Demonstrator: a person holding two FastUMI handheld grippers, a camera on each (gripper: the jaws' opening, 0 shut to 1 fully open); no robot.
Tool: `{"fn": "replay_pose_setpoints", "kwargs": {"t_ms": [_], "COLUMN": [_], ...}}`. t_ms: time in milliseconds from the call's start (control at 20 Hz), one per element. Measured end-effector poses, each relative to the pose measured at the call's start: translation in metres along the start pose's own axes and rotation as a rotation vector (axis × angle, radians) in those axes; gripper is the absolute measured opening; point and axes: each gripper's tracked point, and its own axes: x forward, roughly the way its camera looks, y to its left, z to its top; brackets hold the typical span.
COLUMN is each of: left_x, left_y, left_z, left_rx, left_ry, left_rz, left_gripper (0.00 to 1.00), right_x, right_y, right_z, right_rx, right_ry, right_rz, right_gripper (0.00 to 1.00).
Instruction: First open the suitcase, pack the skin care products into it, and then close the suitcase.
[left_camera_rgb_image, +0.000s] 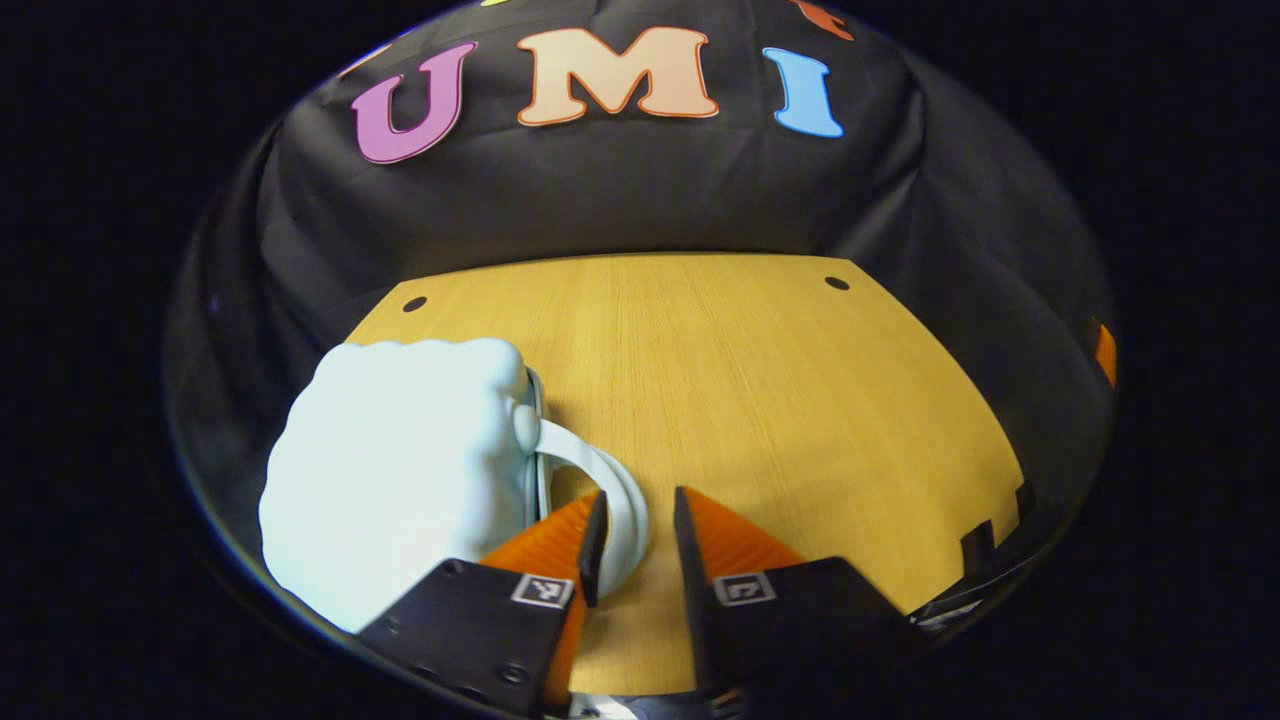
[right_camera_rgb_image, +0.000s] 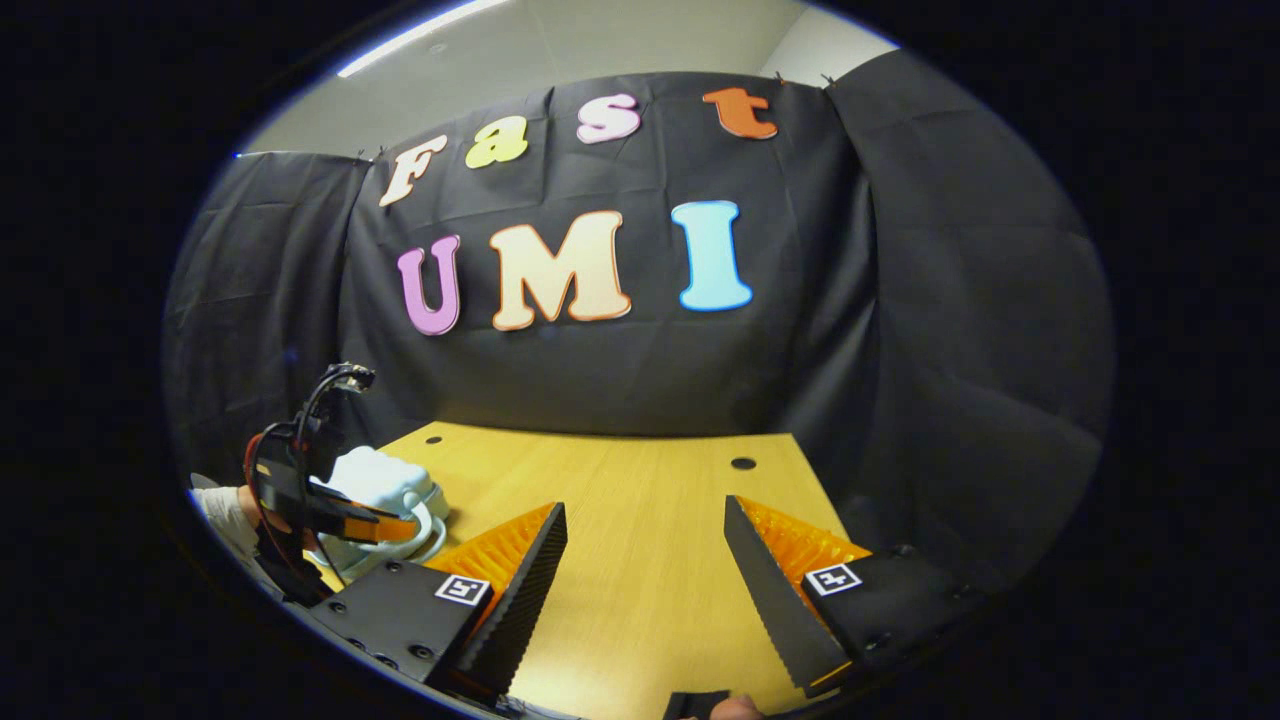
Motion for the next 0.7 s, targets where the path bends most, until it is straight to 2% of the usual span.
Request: {"fn": "replay_pose_setpoints", "kwargs": {"t_ms": [50, 150, 200, 300, 350, 400, 500, 700], "left_x": [-0.010, -0.034, -0.051, -0.095, -0.113, -0.131, -0.165, -0.208], "left_y": [-0.006, -0.008, -0.008, -0.001, 0.005, 0.012, 0.026, 0.043], "left_z": [0.023, 0.064, 0.089, 0.138, 0.157, 0.172, 0.195, 0.218], "left_rx": [-0.017, -0.042, -0.053, -0.075, -0.081, -0.086, -0.104, -0.108], "left_ry": [-0.060, -0.202, -0.280, -0.434, -0.497, -0.542, -0.636, -0.726], "left_rz": [-0.004, 0.024, 0.039, 0.067, 0.079, 0.093, 0.108, 0.102], "left_gripper": [0.47, 0.53, 0.64, 0.80, 0.83, 0.87, 0.89, 0.93], "right_x": [0.001, 0.002, 0.003, 0.004, 0.004, 0.003, 0.002, -0.009], "right_y": [-0.007, -0.007, -0.002, 0.013, 0.019, 0.028, 0.042, 0.060], "right_z": [0.013, 0.045, 0.058, 0.084, 0.096, 0.109, 0.133, 0.170], "right_rx": [-0.026, -0.083, -0.106, -0.111, -0.094, -0.067, -0.028, 0.000], "right_ry": [-0.045, -0.142, -0.177, -0.231, -0.251, -0.275, -0.316, -0.383], "right_rz": [-0.012, -0.003, 0.009, 0.044, 0.055, 0.070, 0.085, 0.072], "right_gripper": [0.98, 0.98, 0.98, 0.98, 0.95, 0.98, 0.99, 1.00]}}
